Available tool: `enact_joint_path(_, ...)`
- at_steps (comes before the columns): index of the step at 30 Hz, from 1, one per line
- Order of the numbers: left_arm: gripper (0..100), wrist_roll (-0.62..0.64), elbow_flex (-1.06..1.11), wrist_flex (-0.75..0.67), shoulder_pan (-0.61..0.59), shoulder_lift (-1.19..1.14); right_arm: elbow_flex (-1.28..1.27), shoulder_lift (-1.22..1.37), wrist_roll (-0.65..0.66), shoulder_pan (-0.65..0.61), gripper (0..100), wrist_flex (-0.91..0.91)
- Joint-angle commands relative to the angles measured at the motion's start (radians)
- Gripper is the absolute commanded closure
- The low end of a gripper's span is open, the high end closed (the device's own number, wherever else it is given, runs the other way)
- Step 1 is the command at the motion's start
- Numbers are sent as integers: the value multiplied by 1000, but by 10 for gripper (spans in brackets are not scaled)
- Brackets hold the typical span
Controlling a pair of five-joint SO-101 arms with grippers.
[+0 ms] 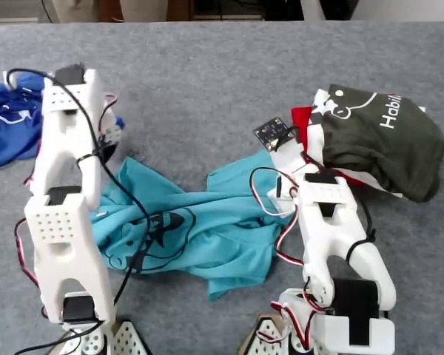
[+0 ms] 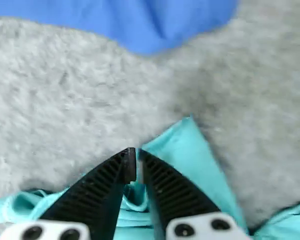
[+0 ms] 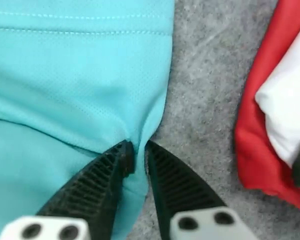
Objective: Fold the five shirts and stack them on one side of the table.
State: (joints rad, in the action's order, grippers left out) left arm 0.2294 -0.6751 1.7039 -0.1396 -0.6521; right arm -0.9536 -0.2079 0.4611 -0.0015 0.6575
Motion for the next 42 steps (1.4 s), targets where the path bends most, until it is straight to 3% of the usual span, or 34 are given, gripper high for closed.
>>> enact_joint_path(1,855,109,-132,35,43,12,-2,-33,8,-18,940,-18)
enact_joint_path(4,771,199,-140,17,84,5,-2,-33,8,-18,940,-18)
enact_joint_path(9,768,221,-138,-32,147,-107,-2,-33,8,-18,940,-18)
enact_joint_path(16,771,267,-147,-14,101,-303,-2,-33,8,-18,940,-18)
enact_joint_path(22,895,183,-157,54,46,-303,-2,-33,8,-18,940,-18)
enact_joint_path(25,896,103,-92,57,49,-303,-2,-33,8,-18,940,-18)
enact_joint_path(32,902,95,75,54,40,-305,-2,-33,8,-18,940,-18)
enact_joint_path(36,988,104,-15,54,2,-280,-2,-33,8,-18,940,-18)
enact_joint_path(42,982,110,-218,54,-68,-151,-2,-33,8,-18,940,-18)
